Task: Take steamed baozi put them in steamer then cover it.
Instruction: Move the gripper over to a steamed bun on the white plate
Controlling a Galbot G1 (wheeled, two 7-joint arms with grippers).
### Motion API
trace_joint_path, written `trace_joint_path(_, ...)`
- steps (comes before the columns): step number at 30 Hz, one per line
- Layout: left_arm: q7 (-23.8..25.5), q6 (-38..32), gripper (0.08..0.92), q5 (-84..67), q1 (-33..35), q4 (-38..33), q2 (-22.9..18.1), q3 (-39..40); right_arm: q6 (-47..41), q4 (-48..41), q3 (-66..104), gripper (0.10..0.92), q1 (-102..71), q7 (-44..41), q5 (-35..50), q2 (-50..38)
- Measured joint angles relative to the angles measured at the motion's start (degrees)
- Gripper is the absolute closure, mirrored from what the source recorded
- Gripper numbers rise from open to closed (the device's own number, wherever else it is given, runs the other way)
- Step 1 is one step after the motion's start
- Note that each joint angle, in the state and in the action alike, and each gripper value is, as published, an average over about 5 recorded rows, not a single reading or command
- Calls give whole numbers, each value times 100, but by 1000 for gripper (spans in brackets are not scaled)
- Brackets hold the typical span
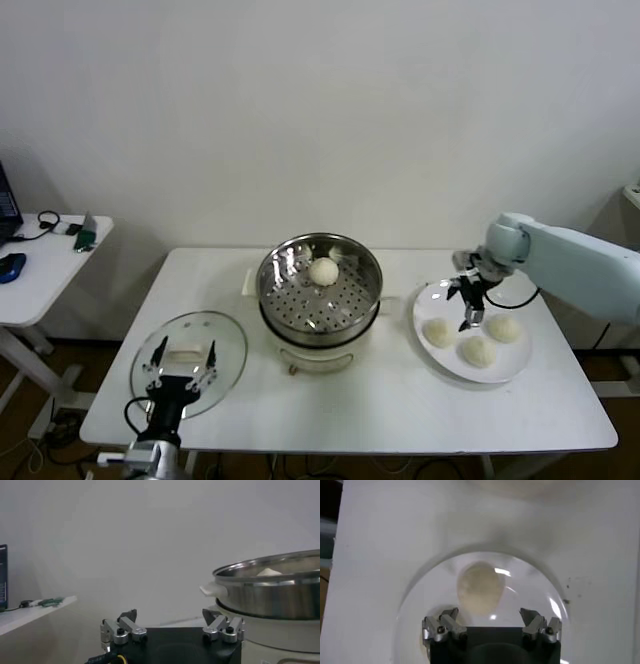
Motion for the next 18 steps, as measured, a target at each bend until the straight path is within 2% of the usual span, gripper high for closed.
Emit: trace_joint_path(18, -15, -43, 177, -4, 62, 53, 12, -56, 9, -596, 447, 203, -641, 9, -204, 408)
